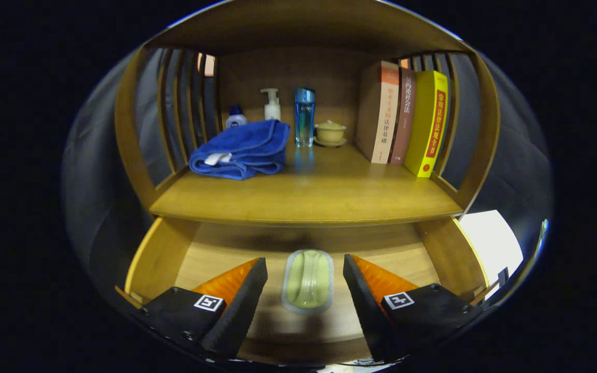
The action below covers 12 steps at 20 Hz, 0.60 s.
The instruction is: Pull open the drawer, take out the items inside it, and place them on the countertop above the cabinet.
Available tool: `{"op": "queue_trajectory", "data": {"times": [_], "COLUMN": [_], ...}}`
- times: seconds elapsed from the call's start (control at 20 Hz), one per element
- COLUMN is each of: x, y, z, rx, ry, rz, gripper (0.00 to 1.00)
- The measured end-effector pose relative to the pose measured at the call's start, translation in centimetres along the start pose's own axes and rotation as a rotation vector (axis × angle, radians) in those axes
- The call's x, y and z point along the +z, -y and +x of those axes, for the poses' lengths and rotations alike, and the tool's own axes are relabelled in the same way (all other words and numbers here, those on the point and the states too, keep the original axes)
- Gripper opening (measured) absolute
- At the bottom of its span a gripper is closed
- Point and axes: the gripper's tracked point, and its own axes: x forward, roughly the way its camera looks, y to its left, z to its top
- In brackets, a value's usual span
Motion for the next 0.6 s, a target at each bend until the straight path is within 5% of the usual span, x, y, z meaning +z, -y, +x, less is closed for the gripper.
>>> {"op": "queue_trajectory", "data": {"times": [0.3, 0.6], "x": [-4.5, -6.4], "y": [0.0, 0.1], "z": [3.8, 4.6], "rx": [0.011, 0.019], "ry": [-0.144, -0.213], "rz": [0.073, 0.069], "gripper": [0.87, 0.57]}}
